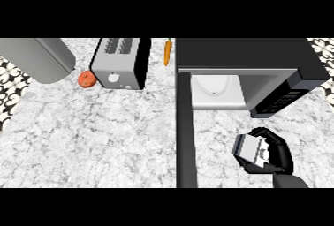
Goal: Pick up the milk, place it into the microwave and close the microwave
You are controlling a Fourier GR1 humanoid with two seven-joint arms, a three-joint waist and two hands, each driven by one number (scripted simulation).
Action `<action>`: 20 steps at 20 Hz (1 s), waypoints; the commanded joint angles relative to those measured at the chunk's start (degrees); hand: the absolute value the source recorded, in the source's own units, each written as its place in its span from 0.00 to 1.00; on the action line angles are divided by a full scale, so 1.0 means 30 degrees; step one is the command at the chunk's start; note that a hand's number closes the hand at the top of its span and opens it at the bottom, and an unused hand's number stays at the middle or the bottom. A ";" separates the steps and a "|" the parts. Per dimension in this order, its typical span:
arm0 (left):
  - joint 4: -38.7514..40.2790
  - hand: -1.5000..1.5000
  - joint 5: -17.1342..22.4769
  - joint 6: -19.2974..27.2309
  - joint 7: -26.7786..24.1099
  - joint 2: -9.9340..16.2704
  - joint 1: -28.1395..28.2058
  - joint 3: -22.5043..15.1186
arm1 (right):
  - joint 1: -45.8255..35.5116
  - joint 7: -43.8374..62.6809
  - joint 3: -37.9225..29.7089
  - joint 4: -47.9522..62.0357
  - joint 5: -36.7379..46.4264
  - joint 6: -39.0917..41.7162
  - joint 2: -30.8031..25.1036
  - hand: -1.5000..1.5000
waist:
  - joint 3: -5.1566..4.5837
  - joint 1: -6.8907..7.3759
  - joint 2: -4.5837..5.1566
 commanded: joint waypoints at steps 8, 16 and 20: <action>0.0747 0.00 0.0884 -0.0767 -0.0138 0.0296 -0.0458 0.1349 | 0.2201 0.5746 0.1758 -0.9433 0.1028 -0.3042 0.1420 1.00 | 0.0001 0.0015 0.0033; 0.1678 0.00 0.1500 -0.1363 0.0117 0.0784 -0.0654 0.1643 | -0.3808 0.9863 0.1234 -0.7087 0.2843 -0.5664 0.1818 1.00 | 0.0003 0.0250 0.0085; 0.0841 0.00 0.1471 0.0340 0.1507 0.1204 -0.1790 0.1346 | -0.6406 0.9828 0.1319 -0.3849 0.4715 -0.6343 0.1147 1.00 | 0.0025 0.0291 0.0174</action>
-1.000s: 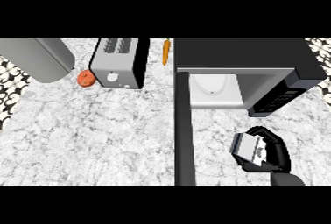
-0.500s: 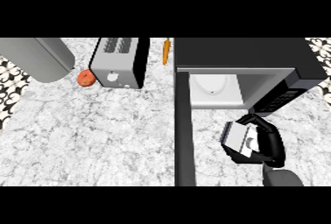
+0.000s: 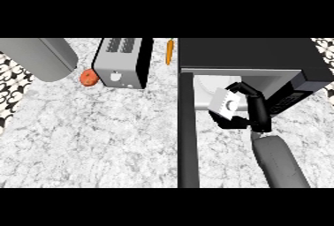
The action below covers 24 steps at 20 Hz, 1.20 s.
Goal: Pick up the milk, place it into the microwave and close the microwave
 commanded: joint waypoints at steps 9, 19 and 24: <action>0.0819 0.00 -0.0207 0.0061 0.0651 0.0742 -0.1376 0.0312 | -0.7838 0.0463 -0.1632 0.9846 0.2932 -0.3500 -0.0529 1.00 | 0.0020 0.0377 0.0172; 0.1301 0.00 -0.1337 -0.0504 0.0075 0.0046 -0.2010 -0.0432 | -1.1304 -0.1286 -0.3682 1.5014 0.3134 -0.7493 -0.1636 1.00 | 0.0051 0.1135 0.0556; 0.1930 0.00 -0.2070 -0.0824 -0.0223 -0.0244 -0.2477 -0.0935 | -1.1537 -0.2641 -0.3274 1.6188 0.4141 -0.9154 -0.2295 1.00 | 0.0059 0.1366 0.0746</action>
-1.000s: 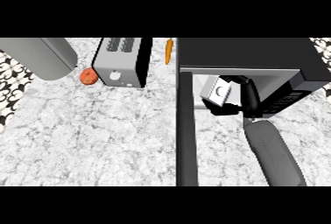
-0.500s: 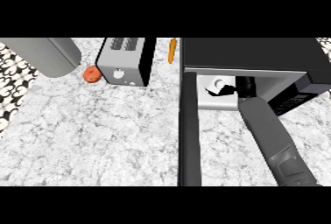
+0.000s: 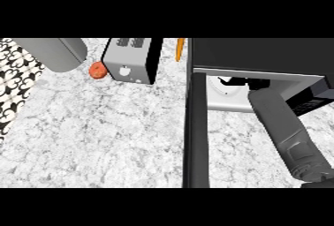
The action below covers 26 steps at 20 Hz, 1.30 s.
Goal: Pick up the milk, place it into the microwave and close the microwave
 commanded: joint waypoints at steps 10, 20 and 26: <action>0.0951 0.00 -0.0616 0.0187 0.0090 0.0765 -0.1591 -0.0171 | -0.1368 0.1940 0.0082 0.3694 0.1588 -0.5074 -0.1829 0.00 | -0.0066 0.0616 0.0346; 0.1286 0.00 -0.2012 -0.0217 -0.0064 0.0421 -0.1705 -0.0877 | -0.1102 0.0248 0.0478 0.3385 0.2041 -0.3204 -0.1781 0.00 | 0.0002 0.0671 0.0377; 0.1692 0.00 -0.2707 -0.1281 -0.0554 0.0448 -0.1753 -0.1543 | -0.1900 -0.0276 -0.0055 0.3422 0.1485 -0.0985 -0.1798 0.00 | -0.0018 0.0788 0.0336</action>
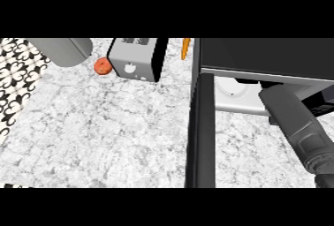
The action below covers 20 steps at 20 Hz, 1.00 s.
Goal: Pick up the milk, place it into the microwave and close the microwave
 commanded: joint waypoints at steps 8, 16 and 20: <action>0.0385 0.00 -0.0285 -0.2118 -0.0457 -0.0296 0.0366 -0.1824 | 0.0286 -0.2567 -0.1984 -0.0416 -0.2147 0.4638 0.0632 0.00 | -0.0027 -0.0544 -0.0362; -0.0722 0.00 -0.1203 -0.1285 0.0575 -0.1297 -0.0124 -0.4020 | 0.1212 -0.4139 -0.3688 -0.0547 -0.4125 0.8310 0.1476 0.00 | -0.0045 -0.1258 -0.0635; -0.0755 1.00 -0.1700 -0.0404 0.0396 -0.1313 -0.0173 -0.5677 | 0.2317 -0.4715 -0.4266 -0.0574 -0.4893 1.0093 0.1578 0.00 | -0.0064 -0.1605 -0.0793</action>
